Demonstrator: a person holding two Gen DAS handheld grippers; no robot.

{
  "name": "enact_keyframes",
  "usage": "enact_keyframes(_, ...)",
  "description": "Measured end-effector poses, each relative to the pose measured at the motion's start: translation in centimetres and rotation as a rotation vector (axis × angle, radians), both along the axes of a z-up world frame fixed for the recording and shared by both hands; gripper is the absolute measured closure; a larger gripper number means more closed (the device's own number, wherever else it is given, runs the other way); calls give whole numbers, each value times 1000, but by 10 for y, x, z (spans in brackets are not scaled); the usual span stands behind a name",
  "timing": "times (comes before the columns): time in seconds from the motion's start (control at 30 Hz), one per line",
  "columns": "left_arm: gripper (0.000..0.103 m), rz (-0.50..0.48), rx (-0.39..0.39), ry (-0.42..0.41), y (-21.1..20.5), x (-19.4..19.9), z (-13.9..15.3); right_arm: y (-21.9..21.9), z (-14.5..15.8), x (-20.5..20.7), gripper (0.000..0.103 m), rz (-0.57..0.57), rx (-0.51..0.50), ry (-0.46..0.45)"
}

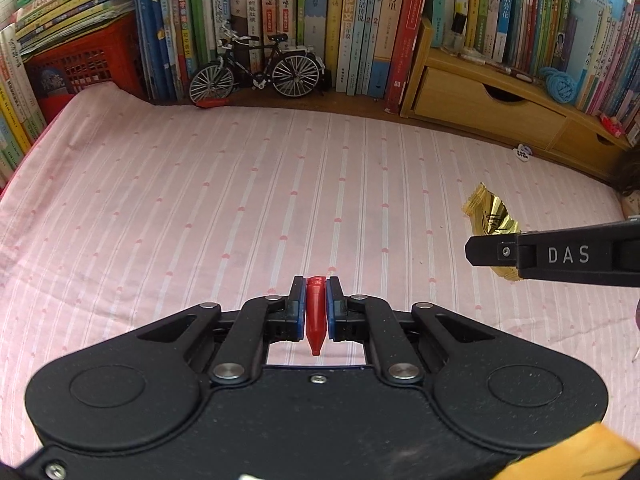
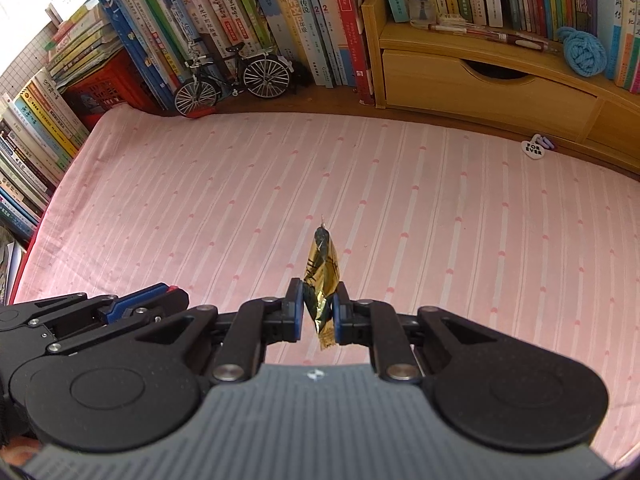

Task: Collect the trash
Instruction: 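Grasp the gold foil wrapper with the right tool while the left tool grasps the small red piece, then carry the gold wrapper and red piece off the bed down over the bin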

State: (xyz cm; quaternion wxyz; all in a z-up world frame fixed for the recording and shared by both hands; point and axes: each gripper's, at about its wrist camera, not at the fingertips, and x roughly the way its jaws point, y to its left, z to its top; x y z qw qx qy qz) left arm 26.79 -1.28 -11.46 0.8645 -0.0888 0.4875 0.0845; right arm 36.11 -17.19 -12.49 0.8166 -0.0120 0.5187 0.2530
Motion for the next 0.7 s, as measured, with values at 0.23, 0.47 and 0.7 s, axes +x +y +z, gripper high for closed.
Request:
enact_keyframes(0.23, 94, -1, -5, -36, 5, -43, 16, 2, 10, -41, 84, -6, -11, -21)
enact_keyframes(0.47, 94, -12, -34, -73, 20, -116, 28, 8, 25, -106, 84, -35, -25, -50)
enact_keyframes(0.7, 94, -54, -57, -106, 48, -214, 41, 24, 40, -200, 84, -75, -39, -77)
